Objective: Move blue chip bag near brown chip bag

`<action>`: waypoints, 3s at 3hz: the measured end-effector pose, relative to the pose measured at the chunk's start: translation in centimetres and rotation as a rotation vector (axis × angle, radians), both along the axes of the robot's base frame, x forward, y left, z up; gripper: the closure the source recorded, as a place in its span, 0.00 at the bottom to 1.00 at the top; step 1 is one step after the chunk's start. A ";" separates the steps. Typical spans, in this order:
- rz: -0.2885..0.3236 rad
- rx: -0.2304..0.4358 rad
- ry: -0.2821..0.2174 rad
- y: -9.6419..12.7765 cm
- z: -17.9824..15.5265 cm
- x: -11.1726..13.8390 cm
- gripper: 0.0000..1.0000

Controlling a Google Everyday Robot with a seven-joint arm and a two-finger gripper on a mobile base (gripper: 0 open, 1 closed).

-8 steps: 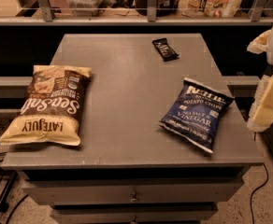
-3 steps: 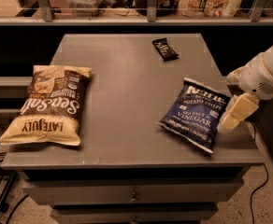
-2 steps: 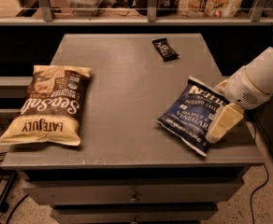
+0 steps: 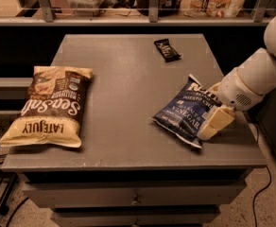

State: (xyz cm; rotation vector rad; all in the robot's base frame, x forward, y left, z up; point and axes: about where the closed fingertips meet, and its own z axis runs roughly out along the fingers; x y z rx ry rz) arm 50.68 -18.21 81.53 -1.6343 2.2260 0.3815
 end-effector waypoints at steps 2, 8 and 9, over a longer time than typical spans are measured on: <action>0.001 0.000 0.000 0.0 1.5 0.0 0.95; 0.372 0.180 -0.231 19.8 12.1 2.4 0.88; 0.428 0.336 -0.250 25.2 9.9 4.1 0.69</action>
Offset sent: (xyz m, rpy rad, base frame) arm -0.0013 0.1267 0.0936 0.0064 -0.1697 0.3169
